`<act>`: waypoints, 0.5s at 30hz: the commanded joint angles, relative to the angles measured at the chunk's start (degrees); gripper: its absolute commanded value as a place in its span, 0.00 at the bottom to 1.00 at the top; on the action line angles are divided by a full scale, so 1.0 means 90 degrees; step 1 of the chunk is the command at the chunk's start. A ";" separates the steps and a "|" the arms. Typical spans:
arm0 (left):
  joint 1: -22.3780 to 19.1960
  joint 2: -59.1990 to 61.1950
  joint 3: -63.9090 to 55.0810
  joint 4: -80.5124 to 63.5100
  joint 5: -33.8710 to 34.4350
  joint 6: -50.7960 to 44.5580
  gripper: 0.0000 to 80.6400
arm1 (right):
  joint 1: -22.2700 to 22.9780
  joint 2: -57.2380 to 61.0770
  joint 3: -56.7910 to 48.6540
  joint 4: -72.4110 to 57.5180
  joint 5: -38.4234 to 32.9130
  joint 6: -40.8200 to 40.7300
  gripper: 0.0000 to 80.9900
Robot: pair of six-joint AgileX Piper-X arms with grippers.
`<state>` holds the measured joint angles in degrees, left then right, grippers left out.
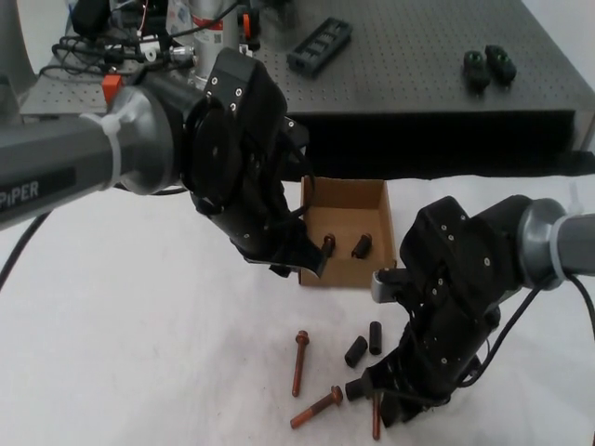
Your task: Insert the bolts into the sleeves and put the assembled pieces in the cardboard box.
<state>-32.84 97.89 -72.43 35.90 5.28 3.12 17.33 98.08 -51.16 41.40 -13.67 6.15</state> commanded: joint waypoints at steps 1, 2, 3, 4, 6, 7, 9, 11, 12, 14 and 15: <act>0.0004 -0.0041 -0.0017 -0.0036 0.0000 0.0068 0.43 | 0.0017 -0.0221 0.0007 0.0008 -0.0277 0.0077 0.36; 0.0004 -0.0041 -0.0017 -0.0036 0.0000 0.0068 0.43 | 0.0017 -0.0302 0.0007 -0.0026 -0.0314 0.0077 0.38; 0.0004 -0.0041 -0.0017 -0.0036 0.0000 0.0068 0.43 | 0.0017 -0.0389 0.0007 -0.0072 -0.0287 0.0077 0.40; 0.0004 -0.0041 -0.0017 -0.0036 0.0000 0.0068 0.43 | 0.0017 -0.0449 0.0007 -0.0099 -0.0221 0.0077 0.41; 0.0004 -0.0041 -0.0017 -0.0036 0.0000 0.0068 0.43 | 0.0017 -0.0473 0.0007 -0.0044 0.0048 0.0126 0.41; 0.0004 -0.0041 -0.0017 -0.0036 0.0000 0.0068 0.43 | 0.0017 -0.0455 0.0007 -0.0015 0.0049 0.0126 0.41; 0.0004 -0.0041 -0.0017 -0.0026 0.0000 0.0068 0.43 | 0.0041 -0.0402 0.0007 0.0084 0.0049 0.0125 0.41; 0.0004 -0.0041 -0.0017 -0.0019 0.0000 0.0068 0.43 | 0.0126 -0.0326 0.0007 0.0069 0.0212 0.0125 0.41; 0.0004 -0.0041 -0.0017 -0.0019 0.0000 0.0068 0.43 | 0.0174 -0.0292 0.0007 0.0037 0.0277 0.0125 0.41; 0.0004 -0.0041 -0.0017 -0.0008 0.0000 0.0068 0.43 | 0.0292 -0.0212 0.0007 -0.0057 0.0327 0.0125 0.41; 0.0004 -0.0041 -0.0017 -0.0006 0.0000 0.0068 0.43 | 0.0356 -0.0176 0.0007 -0.0102 0.0327 0.0206 0.41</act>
<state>-32.84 97.89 -72.43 35.90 5.28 3.12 19.54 95.72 -50.95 41.31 -11.15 7.03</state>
